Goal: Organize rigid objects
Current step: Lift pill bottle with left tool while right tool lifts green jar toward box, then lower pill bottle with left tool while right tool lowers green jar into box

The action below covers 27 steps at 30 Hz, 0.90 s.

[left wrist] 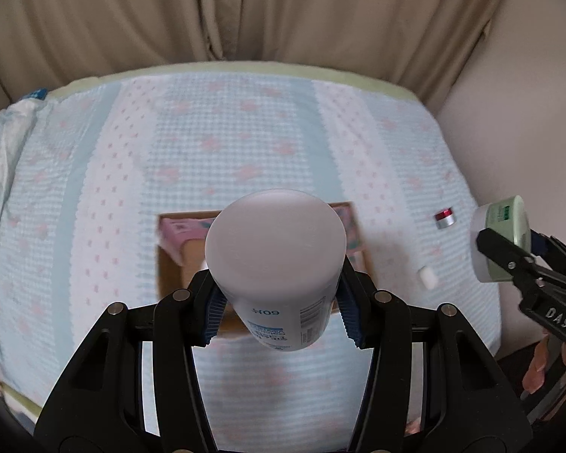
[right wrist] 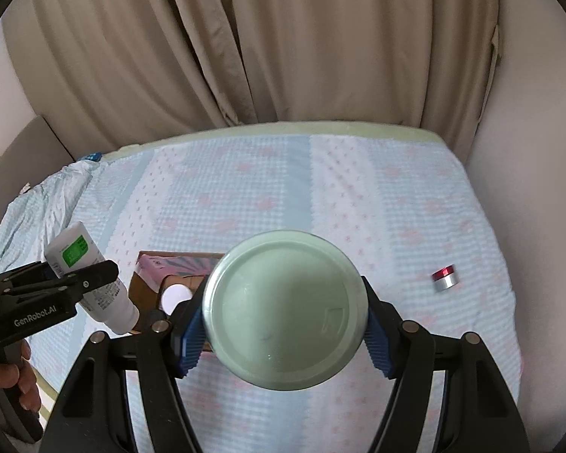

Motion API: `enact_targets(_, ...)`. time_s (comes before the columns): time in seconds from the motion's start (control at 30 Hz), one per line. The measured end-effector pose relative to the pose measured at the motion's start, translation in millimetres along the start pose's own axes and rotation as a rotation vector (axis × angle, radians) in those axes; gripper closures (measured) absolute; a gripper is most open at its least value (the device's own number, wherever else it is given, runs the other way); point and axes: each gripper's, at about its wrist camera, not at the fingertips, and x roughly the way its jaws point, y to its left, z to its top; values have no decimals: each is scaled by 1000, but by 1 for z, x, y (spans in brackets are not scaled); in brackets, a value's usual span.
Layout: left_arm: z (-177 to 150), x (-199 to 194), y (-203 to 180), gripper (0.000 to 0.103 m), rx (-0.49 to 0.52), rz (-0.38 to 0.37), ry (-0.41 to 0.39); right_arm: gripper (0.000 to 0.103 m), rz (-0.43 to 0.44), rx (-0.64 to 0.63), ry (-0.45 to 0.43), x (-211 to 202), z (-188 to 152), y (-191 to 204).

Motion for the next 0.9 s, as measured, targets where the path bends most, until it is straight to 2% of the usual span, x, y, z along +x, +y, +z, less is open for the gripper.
enact_targets(0.17, 8, 43, 54, 56, 37, -1, 79, 37, -21, 62, 47, 33, -4, 39)
enact_targets(0.4, 13, 111, 96, 56, 68, 1, 200, 37, -52, 82, 152, 94, -16, 74)
enact_targets(0.7, 7, 177, 104, 56, 129, 19, 328, 37, -70, 31, 275, 168, -38, 85)
enact_targets(0.9, 10, 207, 90, 56, 263, 97, 358, 37, -67, 32, 339, 207, -51, 80)
